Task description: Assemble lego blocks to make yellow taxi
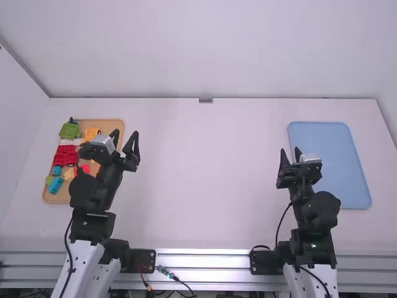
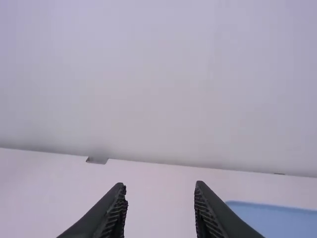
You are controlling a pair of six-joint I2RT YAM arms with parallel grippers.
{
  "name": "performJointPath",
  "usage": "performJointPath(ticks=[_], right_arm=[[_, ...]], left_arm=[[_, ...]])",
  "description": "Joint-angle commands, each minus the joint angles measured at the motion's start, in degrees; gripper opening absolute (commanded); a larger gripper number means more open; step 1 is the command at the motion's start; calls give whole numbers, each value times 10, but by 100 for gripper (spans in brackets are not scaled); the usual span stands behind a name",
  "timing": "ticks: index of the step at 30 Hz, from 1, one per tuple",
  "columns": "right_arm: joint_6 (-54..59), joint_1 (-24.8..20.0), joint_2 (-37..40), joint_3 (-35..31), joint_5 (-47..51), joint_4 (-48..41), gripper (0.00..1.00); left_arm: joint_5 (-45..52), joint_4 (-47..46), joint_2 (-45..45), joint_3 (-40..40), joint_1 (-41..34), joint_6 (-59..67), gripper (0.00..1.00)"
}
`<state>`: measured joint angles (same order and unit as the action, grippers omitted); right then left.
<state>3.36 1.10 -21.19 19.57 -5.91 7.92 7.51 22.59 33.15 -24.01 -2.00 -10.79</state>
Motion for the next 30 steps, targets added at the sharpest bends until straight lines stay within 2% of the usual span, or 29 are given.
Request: performJointPath(ticks=[1, 12, 23, 24, 30], right_arm=[[1, -1, -13, 30, 0, -6, 39], [-6, -1, -71, 88, -5, -65, 49], [-30, 4, -155, 172, 0, -121, 63], [-29, 4, -164, 182, -1, -131, 65], [-29, 4, -229, 247, 0, -178, 77]], left_arm=[[5, 3, 31, -8, -3, -1, 63], [-3, 4, 147, -9, -3, -32, 83], [-56, -21, 221, -22, -2, -53, 96], [-56, -46, 225, -37, -3, -53, 99], [-56, -221, 263, -159, -3, -27, 99]])
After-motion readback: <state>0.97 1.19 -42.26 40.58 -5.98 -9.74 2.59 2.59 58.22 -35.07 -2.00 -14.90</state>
